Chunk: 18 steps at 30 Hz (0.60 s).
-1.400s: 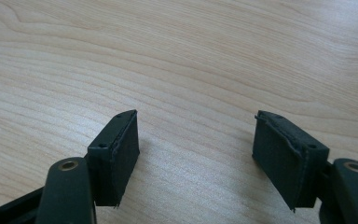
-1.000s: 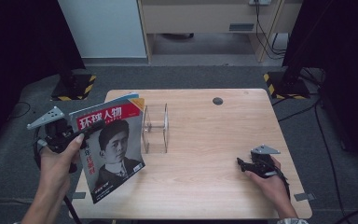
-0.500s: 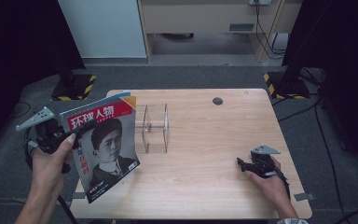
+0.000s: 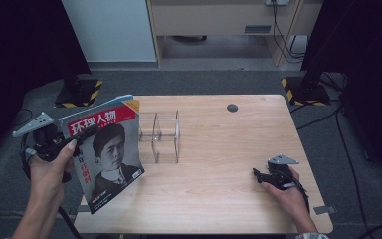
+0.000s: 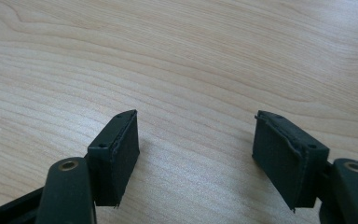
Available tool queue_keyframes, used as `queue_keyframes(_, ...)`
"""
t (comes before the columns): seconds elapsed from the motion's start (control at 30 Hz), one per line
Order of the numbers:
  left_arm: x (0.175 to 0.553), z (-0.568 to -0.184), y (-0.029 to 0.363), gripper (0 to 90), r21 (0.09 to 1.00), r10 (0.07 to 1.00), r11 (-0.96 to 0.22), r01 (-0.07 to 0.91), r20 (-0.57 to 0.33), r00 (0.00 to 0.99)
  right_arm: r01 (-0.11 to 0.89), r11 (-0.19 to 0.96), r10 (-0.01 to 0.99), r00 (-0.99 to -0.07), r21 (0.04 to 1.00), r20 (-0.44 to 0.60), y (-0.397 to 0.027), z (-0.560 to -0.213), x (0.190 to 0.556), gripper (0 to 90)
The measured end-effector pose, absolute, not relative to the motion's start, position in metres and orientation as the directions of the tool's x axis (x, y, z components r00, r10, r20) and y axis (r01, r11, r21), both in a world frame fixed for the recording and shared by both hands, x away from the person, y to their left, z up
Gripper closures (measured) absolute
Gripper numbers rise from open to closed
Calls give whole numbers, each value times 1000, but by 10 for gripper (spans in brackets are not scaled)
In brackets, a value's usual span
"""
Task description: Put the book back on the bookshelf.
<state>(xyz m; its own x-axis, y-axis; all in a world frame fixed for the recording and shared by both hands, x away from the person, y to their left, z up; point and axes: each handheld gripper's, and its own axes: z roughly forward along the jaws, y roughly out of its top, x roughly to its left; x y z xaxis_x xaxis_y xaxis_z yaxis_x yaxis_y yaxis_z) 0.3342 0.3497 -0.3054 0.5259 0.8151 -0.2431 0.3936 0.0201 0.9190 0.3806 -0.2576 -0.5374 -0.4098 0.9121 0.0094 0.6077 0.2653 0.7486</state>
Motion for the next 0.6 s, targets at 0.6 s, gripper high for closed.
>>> queue_keyframes(0.6,334,-298,357,864,922,828,16,387,-229,511,609,264,913,-409,748,11,-257,-537,380,316)
